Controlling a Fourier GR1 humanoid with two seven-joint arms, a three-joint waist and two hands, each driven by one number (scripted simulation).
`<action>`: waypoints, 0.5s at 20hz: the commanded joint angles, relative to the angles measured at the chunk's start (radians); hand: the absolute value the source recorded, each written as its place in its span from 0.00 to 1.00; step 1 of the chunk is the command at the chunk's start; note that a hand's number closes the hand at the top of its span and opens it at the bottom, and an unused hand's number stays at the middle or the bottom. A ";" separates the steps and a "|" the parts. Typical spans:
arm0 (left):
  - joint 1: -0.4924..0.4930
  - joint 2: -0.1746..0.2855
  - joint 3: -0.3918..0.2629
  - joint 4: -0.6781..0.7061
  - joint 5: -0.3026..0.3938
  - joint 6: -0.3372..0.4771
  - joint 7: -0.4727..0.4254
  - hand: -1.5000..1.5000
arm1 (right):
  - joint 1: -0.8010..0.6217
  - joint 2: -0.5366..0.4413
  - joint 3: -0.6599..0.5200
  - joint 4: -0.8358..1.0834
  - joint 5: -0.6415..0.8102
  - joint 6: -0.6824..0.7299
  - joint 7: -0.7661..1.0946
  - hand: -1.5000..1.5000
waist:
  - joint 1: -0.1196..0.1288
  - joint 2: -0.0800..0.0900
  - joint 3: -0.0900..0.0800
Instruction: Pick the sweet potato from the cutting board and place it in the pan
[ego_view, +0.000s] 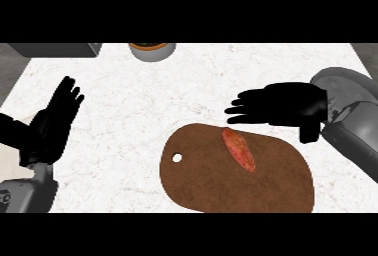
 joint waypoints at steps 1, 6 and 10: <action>-0.033 -0.018 0.020 0.038 -0.011 -0.018 -0.018 0.50 | 0.048 0.026 -0.051 -0.089 0.048 0.069 0.010 0.00 | -0.003 0.001 0.000; 0.019 -0.014 0.009 -0.086 -0.023 -0.001 0.074 0.50 | 0.092 0.119 -0.060 -0.120 0.059 0.103 0.063 0.00 | 0.006 0.000 0.000; 0.066 -0.072 -0.032 -0.080 -0.088 0.017 0.006 0.50 | 0.092 0.110 -0.094 -0.144 0.109 0.181 0.094 0.00 | 0.002 0.000 0.000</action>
